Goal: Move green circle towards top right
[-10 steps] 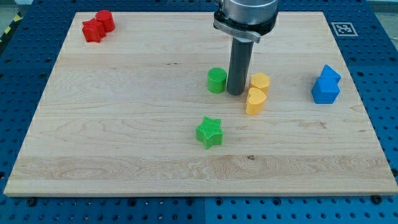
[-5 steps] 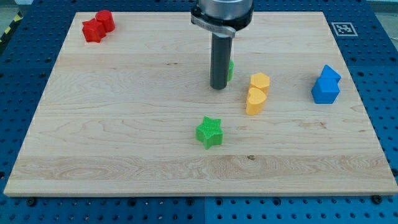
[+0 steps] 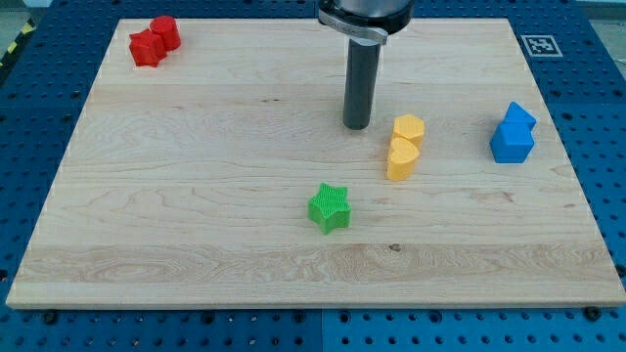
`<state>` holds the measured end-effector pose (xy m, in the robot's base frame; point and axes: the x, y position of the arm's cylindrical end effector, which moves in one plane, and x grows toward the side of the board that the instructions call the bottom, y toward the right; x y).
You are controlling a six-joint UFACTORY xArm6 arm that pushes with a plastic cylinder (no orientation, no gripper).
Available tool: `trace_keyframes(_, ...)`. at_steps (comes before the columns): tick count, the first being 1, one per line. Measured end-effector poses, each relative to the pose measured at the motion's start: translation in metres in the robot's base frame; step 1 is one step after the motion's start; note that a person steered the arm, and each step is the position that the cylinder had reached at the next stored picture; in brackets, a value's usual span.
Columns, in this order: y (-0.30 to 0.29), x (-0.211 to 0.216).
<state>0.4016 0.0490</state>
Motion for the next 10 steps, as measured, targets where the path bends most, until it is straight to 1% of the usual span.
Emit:
trace_keyframes(1,0.000,-0.029)
trace_keyframes(4,-0.006,-0.069)
trace_keyframes(8,-0.001,-0.074)
trace_keyframes(10,0.006,-0.104)
